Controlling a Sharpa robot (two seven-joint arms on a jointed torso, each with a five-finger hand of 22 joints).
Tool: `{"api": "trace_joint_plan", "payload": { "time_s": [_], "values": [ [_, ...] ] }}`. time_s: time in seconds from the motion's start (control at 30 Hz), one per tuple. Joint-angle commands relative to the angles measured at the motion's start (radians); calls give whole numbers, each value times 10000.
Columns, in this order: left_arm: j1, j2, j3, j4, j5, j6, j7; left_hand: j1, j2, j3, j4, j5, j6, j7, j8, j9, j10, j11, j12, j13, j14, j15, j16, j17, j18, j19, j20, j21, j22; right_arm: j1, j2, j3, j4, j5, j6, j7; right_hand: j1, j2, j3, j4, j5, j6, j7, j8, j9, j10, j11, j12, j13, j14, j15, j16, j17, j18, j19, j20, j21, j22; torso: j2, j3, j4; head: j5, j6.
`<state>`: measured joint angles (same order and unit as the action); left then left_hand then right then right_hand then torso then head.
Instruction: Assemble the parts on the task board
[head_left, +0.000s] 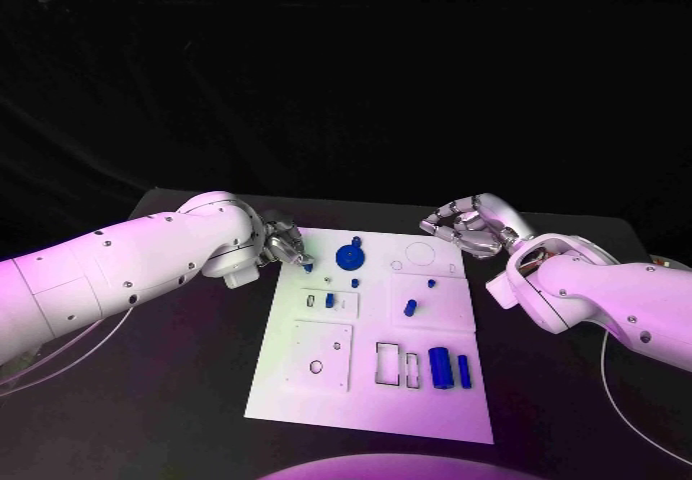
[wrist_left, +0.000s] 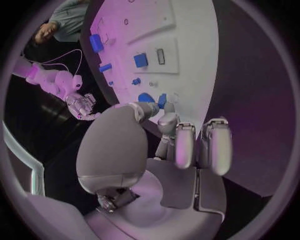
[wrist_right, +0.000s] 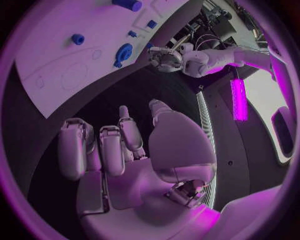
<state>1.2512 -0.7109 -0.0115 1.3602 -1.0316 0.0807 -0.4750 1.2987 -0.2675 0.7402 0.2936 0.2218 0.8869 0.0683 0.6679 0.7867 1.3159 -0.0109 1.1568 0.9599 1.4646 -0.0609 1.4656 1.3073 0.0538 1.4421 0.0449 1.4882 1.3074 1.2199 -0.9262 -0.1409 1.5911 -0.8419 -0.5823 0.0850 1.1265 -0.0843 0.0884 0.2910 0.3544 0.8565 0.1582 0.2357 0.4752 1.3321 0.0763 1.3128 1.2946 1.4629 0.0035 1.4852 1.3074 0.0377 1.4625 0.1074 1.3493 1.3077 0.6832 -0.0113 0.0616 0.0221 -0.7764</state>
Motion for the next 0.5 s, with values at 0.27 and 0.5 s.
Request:
{"api": "trace_joint_plan", "payload": {
  "time_s": [0.27, 0.5],
  "values": [
    [-47, -743, 4, 1184, 22, -647, 781, -62, -167, 1809, -1911, 254, 170, -14, -71, 2, 158, -24, 140, 149, 635, -101, 33, 1083, -143, 147, -24, 107, 1052, -6, -37, 0, 28, -88, 59, 18, 26, 103, -46, 11, 39, -13, -40, 61, 12, 1, -44, 38, 9, 586, -62, -56, 465, 146, 13, -58, -51, 1384, -1, -6, -7, 69, -21],
    [-189, -1124, -5, 1785, -527, -689, 864, -86, -194, 1815, -1965, 359, 233, -29, -100, -7, 192, -38, 152, 177, 635, -114, 33, 1083, -157, 187, -35, 135, 1110, -8, -61, -1, 29, -87, 57, 5, 21, 116, -55, 10, 45, -12, -42, 69, 15, 9, -46, 46, 16, 587, -64, -55, 469, 144, 17, -59, -47, 1388, -13, -17, 18, 78, -55]
  ]
}}
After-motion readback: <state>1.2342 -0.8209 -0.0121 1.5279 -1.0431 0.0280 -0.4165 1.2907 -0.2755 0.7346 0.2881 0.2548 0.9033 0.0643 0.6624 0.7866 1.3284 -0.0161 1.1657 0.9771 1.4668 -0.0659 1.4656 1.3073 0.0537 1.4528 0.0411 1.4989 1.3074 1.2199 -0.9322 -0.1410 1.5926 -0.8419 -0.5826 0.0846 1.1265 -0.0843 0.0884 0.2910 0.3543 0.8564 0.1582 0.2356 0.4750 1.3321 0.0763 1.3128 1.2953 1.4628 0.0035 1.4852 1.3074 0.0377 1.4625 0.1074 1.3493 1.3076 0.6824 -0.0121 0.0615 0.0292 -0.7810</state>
